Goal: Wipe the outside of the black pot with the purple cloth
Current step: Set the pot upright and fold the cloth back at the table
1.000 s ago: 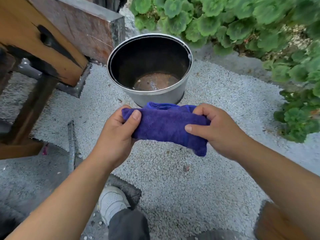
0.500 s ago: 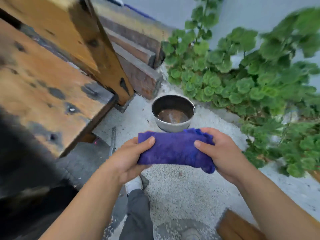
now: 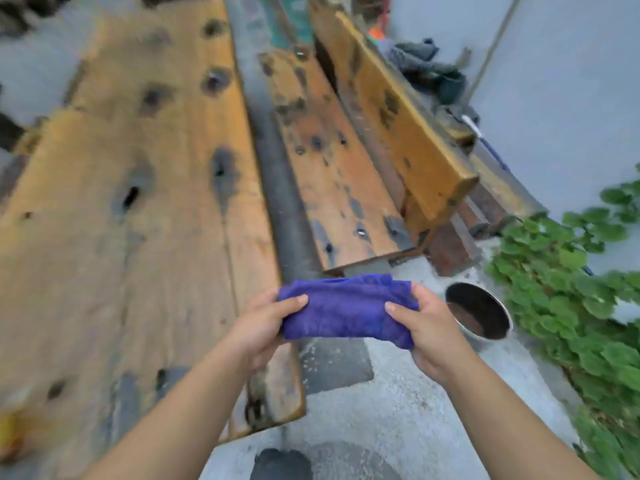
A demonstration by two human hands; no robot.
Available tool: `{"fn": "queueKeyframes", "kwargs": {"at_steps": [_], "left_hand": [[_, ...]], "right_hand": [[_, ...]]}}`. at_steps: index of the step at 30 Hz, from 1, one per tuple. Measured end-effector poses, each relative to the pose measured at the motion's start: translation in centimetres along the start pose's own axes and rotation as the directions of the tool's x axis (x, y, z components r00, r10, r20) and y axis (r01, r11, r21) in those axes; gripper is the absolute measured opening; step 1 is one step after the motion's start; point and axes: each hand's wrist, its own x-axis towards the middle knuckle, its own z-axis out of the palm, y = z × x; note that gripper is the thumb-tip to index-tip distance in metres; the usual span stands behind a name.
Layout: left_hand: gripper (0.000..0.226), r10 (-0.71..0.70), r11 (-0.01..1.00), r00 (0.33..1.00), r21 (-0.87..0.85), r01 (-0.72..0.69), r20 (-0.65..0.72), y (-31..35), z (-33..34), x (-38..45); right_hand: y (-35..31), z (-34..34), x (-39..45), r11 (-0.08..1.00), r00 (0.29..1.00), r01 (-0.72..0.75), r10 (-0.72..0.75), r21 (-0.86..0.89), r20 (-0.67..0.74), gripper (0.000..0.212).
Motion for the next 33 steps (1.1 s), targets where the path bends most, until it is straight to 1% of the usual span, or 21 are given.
{"fn": "queueKeyframes", "kwargs": {"at_steps": [2, 6, 8, 11, 14, 18, 22, 26, 28, 31, 33], "left_hand": [[0.012, 0.025, 1.000, 0.997, 0.021, -0.024, -0.078, 1.0, -3.1, -0.2], [0.008, 0.068, 0.997, 0.969, 0.053, -0.057, -0.237, 2.4, -11.5, 0.4], [0.006, 0.074, 0.996, 0.956, 0.065, -0.058, -0.283, 2.9, -15.5, 1.4], [0.006, 0.059, 0.997, 0.954, 0.065, -0.042, -0.294, 3.5, -20.1, 3.8], [0.004, 0.017, 0.995, 0.965, 0.096, 0.009, -0.263, 4.2, -24.2, 7.0], [0.007, 0.020, 0.989, 0.964, 0.146, 0.020, -0.266, 5.6, -27.2, 11.3], [0.004, -0.006, 0.988, 0.956, 0.146, 0.051, -0.293, 6.5, -28.9, 15.3], [0.006, -0.024, 0.991, 0.933, 0.113, 0.069, -0.360, 7.1, -29.5, 18.6], [0.005, -0.032, 0.990, 0.916, 0.114, 0.084, -0.399, 7.2, -29.9, 20.0], [0.004, -0.025, 0.981, 0.901, 0.162, 0.105, -0.434, 7.6, -30.5, 22.2], [0.004, 0.001, 0.967, 0.896, 0.230, 0.113, -0.443, 7.7, -31.1, 23.5]], "right_hand": [[0.0, 3.7, 1.0, 1.000, 1.000, -0.012, 0.012, -0.014, 0.029, 0.028], [1.0, 12.2, 4.5, 0.987, 0.997, 0.020, -0.007, -0.161, 0.082, 0.028], [1.9, 16.4, 6.8, 0.972, 0.998, 0.031, -0.016, -0.235, 0.066, 0.029], [3.3, 20.6, 10.1, 0.945, 1.000, 0.013, -0.014, -0.325, -0.001, 0.026], [5.0, 24.0, 13.0, 0.907, 0.997, -0.016, -0.020, -0.421, -0.079, 0.024], [5.4, 26.7, 16.5, 0.865, 0.992, -0.020, -0.046, -0.502, -0.119, 0.023], [5.0, 28.2, 21.1, 0.832, 0.989, -0.023, -0.064, -0.554, -0.137, 0.017], [4.6, 29.0, 25.1, 0.801, 0.991, -0.024, -0.058, -0.598, -0.117, 0.016], [4.7, 29.2, 27.0, 0.760, 0.993, -0.027, -0.055, -0.650, -0.105, 0.016], [5.0, 29.4, 30.2, 0.712, 0.995, -0.038, -0.037, -0.702, -0.091, 0.015], [5.6, 29.5, 32.0, 0.699, 0.995, -0.071, -0.004, -0.712, -0.103, 0.011]]}}
